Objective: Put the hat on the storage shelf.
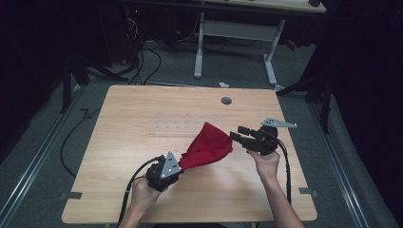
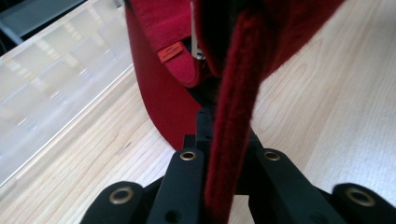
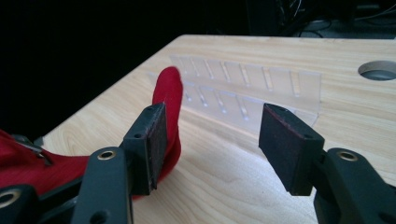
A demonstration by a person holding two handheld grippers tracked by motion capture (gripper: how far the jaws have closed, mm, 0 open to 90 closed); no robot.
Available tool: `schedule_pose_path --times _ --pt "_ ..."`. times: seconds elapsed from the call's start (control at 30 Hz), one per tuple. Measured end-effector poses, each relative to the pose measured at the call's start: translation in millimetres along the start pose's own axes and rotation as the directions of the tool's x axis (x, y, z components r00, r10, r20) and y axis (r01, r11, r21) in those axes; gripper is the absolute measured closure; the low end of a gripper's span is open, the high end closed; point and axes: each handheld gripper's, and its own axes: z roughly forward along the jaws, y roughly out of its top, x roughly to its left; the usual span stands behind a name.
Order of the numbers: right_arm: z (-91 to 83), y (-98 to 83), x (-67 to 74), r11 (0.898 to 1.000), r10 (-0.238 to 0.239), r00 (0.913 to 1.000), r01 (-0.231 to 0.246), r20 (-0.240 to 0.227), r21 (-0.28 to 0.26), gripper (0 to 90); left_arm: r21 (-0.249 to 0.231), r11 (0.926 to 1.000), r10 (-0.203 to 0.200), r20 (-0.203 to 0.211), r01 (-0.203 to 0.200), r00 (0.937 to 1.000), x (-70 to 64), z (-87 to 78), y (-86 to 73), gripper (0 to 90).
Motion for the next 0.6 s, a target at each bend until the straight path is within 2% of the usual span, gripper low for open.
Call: schedule_pose_path --times 0.07,0.17,0.2,0.3,0.4,0.43,0.47,0.5,0.57,0.6 --pt "-2.8 -2.3 -2.7 1.000 0.006 0.9998 -0.006 0.020 -0.016 42.4 -0.016 0.9998 -0.016 -0.004 0.016 0.9999 3.5 -3.8 1.8 85.7" --pt "-1.0 -8.0 -6.7 1.000 0.006 0.9991 -0.006 0.041 -0.003 41.6 -0.037 0.9986 -0.039 -0.014 0.039 0.9991 8.5 -7.8 5.7 85.6" --pt "4.2 -14.3 -8.3 0.999 -0.018 0.9978 0.015 0.064 0.045 40.8 -0.052 0.9962 -0.070 -0.014 0.069 0.9974 12.3 -9.6 8.9 85.6" --pt "8.3 -21.1 -8.6 0.997 -0.033 0.9961 0.028 0.081 0.066 40.6 -0.064 0.9942 -0.088 -0.017 0.087 0.9960 15.0 -9.9 10.4 85.6" --pt "19.9 -40.6 -14.1 0.989 -0.062 0.9883 0.043 0.139 0.138 40.5 -0.072 0.9927 -0.099 -0.027 0.096 0.9948 18.9 -9.9 11.4 85.6" --pt "19.9 -40.6 -14.1 0.989 -0.062 0.9883 0.043 0.139 0.138 40.5 -0.076 0.9919 -0.105 -0.027 0.102 0.9941 20.0 -10.3 12.0 85.6" --pt "24.5 -48.5 -17.2 0.983 -0.084 0.9818 0.053 0.171 0.176 41.9 -0.079 0.9906 -0.114 -0.026 0.111 0.9932 21.7 -11.3 13.1 85.6" --pt "24.5 -48.5 -17.2 0.983 -0.084 0.9818 0.053 0.171 0.176 41.9 -0.088 0.9881 -0.129 -0.026 0.127 0.9912 23.8 -12.5 14.8 85.6" --pt "28.1 -57.7 -20.3 0.975 -0.104 0.9733 0.059 0.205 0.213 43.2 -0.103 0.9827 -0.157 -0.027 0.154 0.9872 27.4 -14.8 18.1 85.5" --pt "30.5 -63.4 -22.8 0.967 -0.113 0.9694 0.056 0.218 0.250 45.1 -0.112 0.9801 -0.168 -0.027 0.164 0.9854 29.3 -16.0 19.8 85.5"
